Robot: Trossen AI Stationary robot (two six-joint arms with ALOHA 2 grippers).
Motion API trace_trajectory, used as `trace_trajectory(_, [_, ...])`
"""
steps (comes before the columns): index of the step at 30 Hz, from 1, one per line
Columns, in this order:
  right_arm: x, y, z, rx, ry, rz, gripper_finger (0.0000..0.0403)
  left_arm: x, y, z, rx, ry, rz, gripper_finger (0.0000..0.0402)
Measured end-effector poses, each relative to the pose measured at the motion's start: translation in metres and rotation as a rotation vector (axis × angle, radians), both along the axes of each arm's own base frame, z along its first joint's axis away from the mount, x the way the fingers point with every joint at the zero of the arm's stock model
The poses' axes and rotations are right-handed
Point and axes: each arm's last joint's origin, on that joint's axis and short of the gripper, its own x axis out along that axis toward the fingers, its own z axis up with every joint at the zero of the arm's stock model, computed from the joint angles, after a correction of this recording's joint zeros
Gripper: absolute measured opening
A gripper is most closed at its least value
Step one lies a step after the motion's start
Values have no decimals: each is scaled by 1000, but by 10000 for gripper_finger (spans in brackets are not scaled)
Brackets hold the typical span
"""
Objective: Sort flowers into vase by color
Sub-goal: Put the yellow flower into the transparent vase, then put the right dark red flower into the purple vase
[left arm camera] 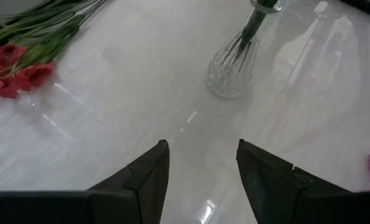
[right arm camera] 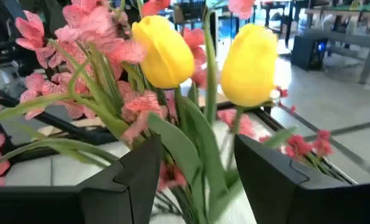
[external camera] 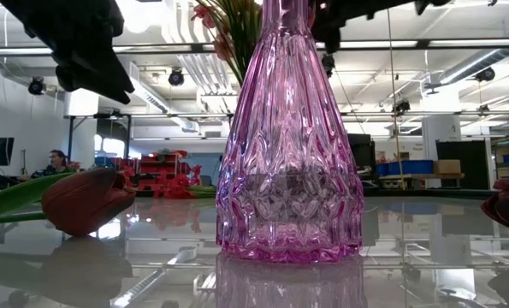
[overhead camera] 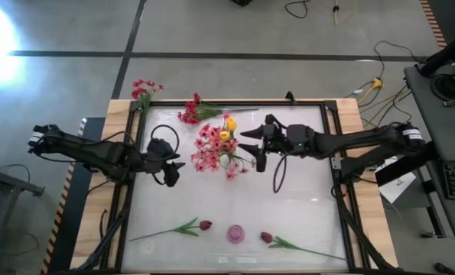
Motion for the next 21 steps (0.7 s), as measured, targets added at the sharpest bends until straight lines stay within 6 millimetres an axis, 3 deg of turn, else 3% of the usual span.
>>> trace_trajectory(10, [-40, 9, 9, 103, 157, 3, 196, 10, -10, 7, -97, -77, -141, 172])
trace_trajectory(16, [-51, 29, -9, 235, 349, 29, 196, 18, -28, 6, -199, -101, -277, 164])
trace_trajectory(21, [-53, 64, -31, 319, 531, 84, 194, 26, -49, -4, -214, -65, -346, 159])
